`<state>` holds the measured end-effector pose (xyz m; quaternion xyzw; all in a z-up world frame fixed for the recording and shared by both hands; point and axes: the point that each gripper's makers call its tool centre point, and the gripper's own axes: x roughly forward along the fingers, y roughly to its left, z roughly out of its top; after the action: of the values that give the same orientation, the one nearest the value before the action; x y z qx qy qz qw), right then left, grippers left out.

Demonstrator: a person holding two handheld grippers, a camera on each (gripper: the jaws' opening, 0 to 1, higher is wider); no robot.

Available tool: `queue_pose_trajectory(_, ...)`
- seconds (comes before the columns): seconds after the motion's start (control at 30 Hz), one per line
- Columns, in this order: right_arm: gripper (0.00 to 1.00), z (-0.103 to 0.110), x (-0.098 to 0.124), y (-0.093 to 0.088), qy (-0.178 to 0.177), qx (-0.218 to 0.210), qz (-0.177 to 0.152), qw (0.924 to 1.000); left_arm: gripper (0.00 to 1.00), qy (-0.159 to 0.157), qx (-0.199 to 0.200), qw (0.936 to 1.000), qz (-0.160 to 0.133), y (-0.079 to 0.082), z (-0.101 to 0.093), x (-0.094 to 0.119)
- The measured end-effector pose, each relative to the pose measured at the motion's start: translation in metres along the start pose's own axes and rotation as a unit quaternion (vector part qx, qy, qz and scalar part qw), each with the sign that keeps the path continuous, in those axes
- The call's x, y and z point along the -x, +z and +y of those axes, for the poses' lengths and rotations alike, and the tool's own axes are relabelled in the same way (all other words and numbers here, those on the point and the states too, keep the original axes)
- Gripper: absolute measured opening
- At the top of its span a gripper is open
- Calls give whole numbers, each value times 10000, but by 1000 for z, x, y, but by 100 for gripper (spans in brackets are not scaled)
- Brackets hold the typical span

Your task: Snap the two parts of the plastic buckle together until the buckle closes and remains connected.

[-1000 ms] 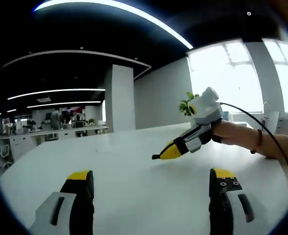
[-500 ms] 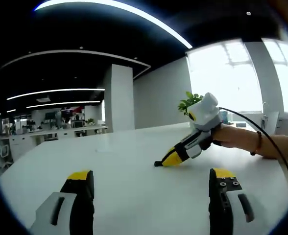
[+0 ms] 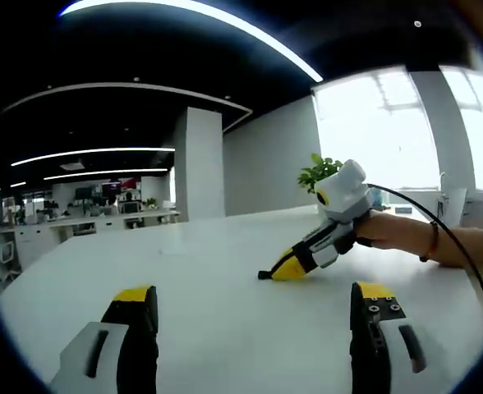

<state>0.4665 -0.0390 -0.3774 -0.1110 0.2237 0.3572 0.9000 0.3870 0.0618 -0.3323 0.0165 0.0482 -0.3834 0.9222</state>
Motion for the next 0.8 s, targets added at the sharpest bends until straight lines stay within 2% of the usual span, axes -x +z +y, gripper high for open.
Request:
queue_pose_trajectory(0.2,12,0,-1,1,31,41,1,10000,99,5,8,10000,13,-2,-1,1)
queue_pose_trajectory(0.53,14,10,-2,2,283,97,-20,9995,99,-26,41,10000,16,-3,0,2)
queue_pose_trajectory(0.73,26,6,2,14,189,104,-257,9994,99,-14,37,10000,27,-2,4,1)
queue_pose_trajectory(0.8,35,3,3,18,141,120,-359,9992,99,-12,42,10000,20,-2,6,1)
